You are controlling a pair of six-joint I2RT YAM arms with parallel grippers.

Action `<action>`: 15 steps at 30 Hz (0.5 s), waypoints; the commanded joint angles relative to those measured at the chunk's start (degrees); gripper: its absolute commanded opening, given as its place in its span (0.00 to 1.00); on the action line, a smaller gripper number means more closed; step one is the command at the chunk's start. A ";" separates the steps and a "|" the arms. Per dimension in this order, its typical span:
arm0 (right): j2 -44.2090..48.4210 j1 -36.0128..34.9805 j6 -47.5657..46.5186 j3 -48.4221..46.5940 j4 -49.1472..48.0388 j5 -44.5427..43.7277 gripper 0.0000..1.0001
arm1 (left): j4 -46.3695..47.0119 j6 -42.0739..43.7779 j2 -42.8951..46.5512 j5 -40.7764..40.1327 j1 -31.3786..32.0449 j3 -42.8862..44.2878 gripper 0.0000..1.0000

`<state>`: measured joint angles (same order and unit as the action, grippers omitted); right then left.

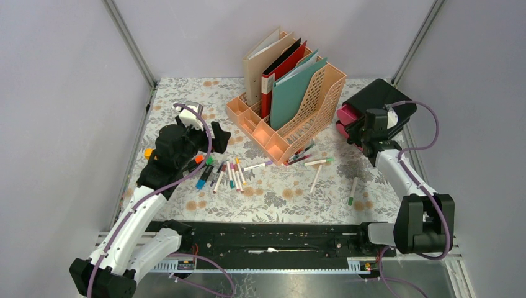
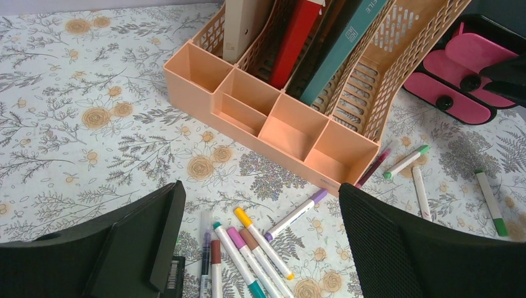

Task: Organize the desk
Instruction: Open the drawer in the storage box.

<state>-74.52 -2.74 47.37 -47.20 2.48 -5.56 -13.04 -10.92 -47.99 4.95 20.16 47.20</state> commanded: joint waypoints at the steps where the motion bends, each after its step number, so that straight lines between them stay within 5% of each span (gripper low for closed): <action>1: -0.47 -0.58 -1.44 0.15 -5.49 9.91 0.00 | 2.75 0.11 1.40 0.77 -0.30 -0.09 0.99; 8: 0.77 -0.52 -4.44 -0.55 -4.01 15.27 0.13 | 2.76 0.02 1.28 1.02 -0.47 -0.09 0.99; 15: 1.13 -0.56 -9.70 -1.70 -3.11 20.92 0.55 | 2.75 0.02 1.08 0.94 -0.56 -0.13 0.99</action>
<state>-74.61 -2.44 41.60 -47.00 1.39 4.32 -13.02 -10.94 -47.59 5.37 19.94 47.20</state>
